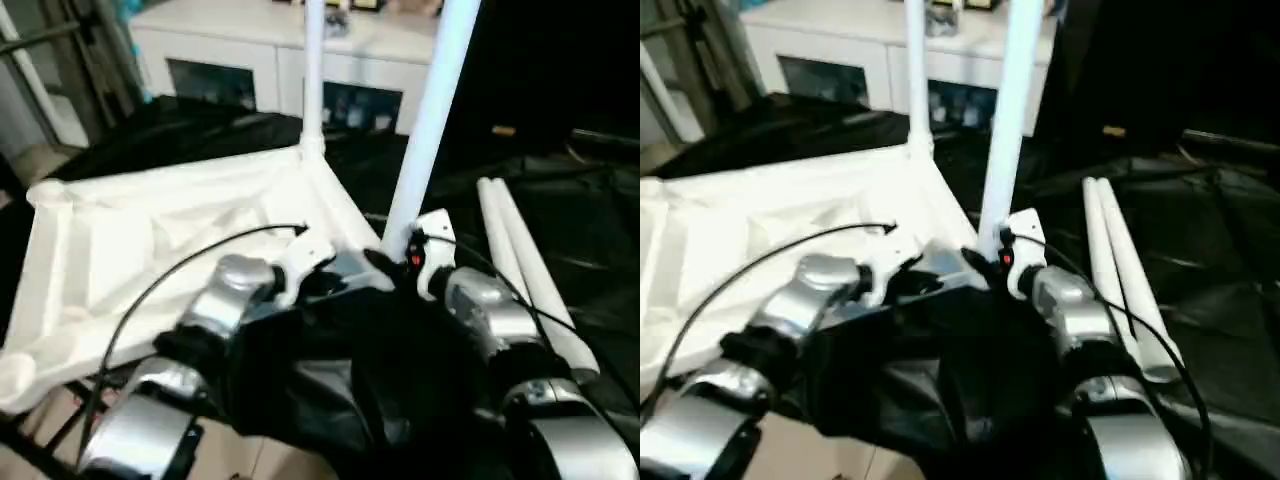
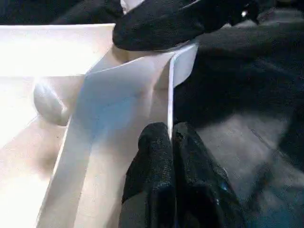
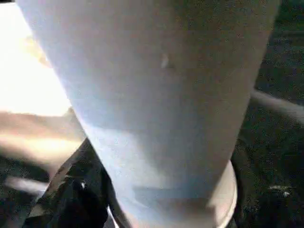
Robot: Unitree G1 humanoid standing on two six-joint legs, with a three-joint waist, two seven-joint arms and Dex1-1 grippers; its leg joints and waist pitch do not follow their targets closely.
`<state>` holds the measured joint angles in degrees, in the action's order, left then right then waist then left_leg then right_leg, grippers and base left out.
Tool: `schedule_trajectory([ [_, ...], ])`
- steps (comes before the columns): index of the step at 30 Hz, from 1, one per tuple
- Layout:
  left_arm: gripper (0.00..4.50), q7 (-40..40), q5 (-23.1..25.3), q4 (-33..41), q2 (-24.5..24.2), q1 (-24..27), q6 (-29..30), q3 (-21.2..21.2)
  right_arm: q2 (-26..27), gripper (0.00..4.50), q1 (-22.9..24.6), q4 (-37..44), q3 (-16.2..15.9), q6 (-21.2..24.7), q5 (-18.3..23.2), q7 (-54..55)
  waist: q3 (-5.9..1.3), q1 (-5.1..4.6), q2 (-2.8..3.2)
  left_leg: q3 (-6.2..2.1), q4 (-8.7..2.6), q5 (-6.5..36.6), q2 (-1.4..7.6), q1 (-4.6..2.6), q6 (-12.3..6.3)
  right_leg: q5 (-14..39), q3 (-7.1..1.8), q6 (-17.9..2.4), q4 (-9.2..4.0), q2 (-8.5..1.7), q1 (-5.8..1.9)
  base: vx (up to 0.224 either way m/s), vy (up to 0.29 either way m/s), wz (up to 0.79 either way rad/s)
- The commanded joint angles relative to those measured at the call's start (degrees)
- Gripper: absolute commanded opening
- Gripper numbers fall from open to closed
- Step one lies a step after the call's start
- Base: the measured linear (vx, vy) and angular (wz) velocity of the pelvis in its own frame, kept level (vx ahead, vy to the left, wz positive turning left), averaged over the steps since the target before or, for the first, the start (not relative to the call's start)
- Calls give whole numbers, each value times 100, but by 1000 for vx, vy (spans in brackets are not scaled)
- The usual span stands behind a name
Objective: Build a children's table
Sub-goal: Rotate leg to tighten
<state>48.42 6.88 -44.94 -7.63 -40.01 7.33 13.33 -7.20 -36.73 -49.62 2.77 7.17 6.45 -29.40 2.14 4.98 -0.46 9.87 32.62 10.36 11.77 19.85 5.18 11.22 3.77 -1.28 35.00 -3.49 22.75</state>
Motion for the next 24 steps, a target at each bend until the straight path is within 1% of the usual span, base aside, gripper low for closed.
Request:
schedule_trajectory([
  [1,0,-527,-81,-28,373,-143,-13,-123,394,276,146,-448,-306,323,-216,201,-262,-2,-29,-26,-369,1241,127,1,-122,1859,-283,-866,-556,-465,-245,0,0,0],
  [2,0,-571,-67,-28,418,-149,0,-119,450,276,127,-495,-293,298,-235,281,-264,2,-34,-22,-366,1207,131,2,-151,1713,-280,-896,-542,-457,-247,0,0,0],
  [3,0,-554,-47,-8,500,-140,-18,-86,564,276,89,-594,-299,139,-238,213,-264,3,-34,-19,-362,1198,128,8,-166,1661,-282,-913,-540,-457,-250,0,0,0],
  [4,0,-483,-47,29,520,-120,-36,-55,613,332,78,-610,-291,103,-207,126,-272,2,-21,-20,-359,1204,127,14,-185,1595,-278,-948,-532,-463,-255,0,0,0],
  [5,0,-459,-50,40,522,-114,-43,-41,629,346,70,-619,-279,104,-186,99,-269,2,-25,-19,-360,1202,124,19,-200,1575,-277,-950,-532,-460,-259,0,0,0],
  [7,0,-279,-76,109,459,-70,-94,47,632,352,46,-617,-272,54,-151,-2,-264,-3,-6,-20,-369,1257,130,13,-223,1578,-276,-958,-538,-457,-254,0,0,0],
  [9,0,-155,-99,152,395,-38,-116,85,578,381,52,-587,-355,-76,-223,-52,-264,-6,-11,-24,-376,1313,133,12,-204,1666,-274,-937,-543,-456,-255,0,0,0],
  [11,0,23,-110,208,294,11,-119,117,486,381,100,-460,-465,-268,-239,-373,-261,-6,-10,-27,-381,1362,135,13,-202,1745,-274,-920,-551,-464,-253,0,0,0],
  [12,0,100,-113,232,251,32,-121,132,448,381,125,-396,-505,-344,-234,-521,-269,-3,-14,-27,-376,1328,137,25,-216,1679,-278,-924,-543,-471,-263,0,0,0],
  [13,0,143,-115,246,230,44,-128,139,426,381,142,-363,-524,-391,-229,-622,-277,0,-17,-22,-368,1259,135,29,-243,1548,-281,-946,-531,-468,-270,0,0,0],
  [15,0,419,-138,328,101,112,-170,179,295,381,235,-184,-633,-657,-204,-1215,-282,6,-21,-16,-358,1167,138,36,-308,1331,-279,-999,-513,-463,-284,0,0,0],
  [16,0,555,-150,367,36,141,-183,200,235,381,274,-105,-665,-746,-174,-1488,-289,4,-26,-13,-350,1073,136,54,-360,1167,-284,-1037,-493,-466,-299,0,0,0],
  [17,0,555,-150,367,36,141,-183,200,235,381,274,-105,-665,-746,-174,-1488,-290,2,-23,-14,-353,1052,138,48,-379,1127,-279,-1058,-490,-462,-297,0,0,0],
  [18,0,911,-202,469,-125,212,-282,253,76,381,365,141,-721,-723,-37,-2143,-292,2,-20,-9,-346,981,133,54,-413,1034,-275,-1096,-483,-456,-303,0,0,0],
  [19,0,915,-203,470,-127,213,-283,253,74,381,366,144,-722,-722,-35,-2150,-291,21,-30,-7,-340,979,141,55,-466,1000,-269,-1117,-475,-451,-316,0,0,0],
  [20,0,1179,-244,541,-244,263,-385,282,-35,381,414,308,-742,-632,69,-2609,-285,27,-23,-5,-345,968,152,54,-488,970,-263,-1136,-473,-445,-313,0,0,0],
  [22,0,1463,-310,608,-369,302,-445,292,-171,381,458,458,-816,-509,145,-3035,-293,44,-26,6,-333,922,165,53,-511,901,-255,-1185,-454,-437,-306,0,0,0],
  [23,0,1466,-310,608,-370,303,-445,292,-172,381,458,459,-817,-508,145,-3038,-288,49,-20,2,-342,930,175,47,-507,897,-252,-1198,-450,-438,-306,0,0,0],
  [24,0,1643,-333,627,-472,315,-492,300,-284,381,503,565,-907,-420,191,-3396,-287,52,-20,7,-340,932,181,47,-497,882,-255,-1221,-446,-446,-295,0,0,0],
])
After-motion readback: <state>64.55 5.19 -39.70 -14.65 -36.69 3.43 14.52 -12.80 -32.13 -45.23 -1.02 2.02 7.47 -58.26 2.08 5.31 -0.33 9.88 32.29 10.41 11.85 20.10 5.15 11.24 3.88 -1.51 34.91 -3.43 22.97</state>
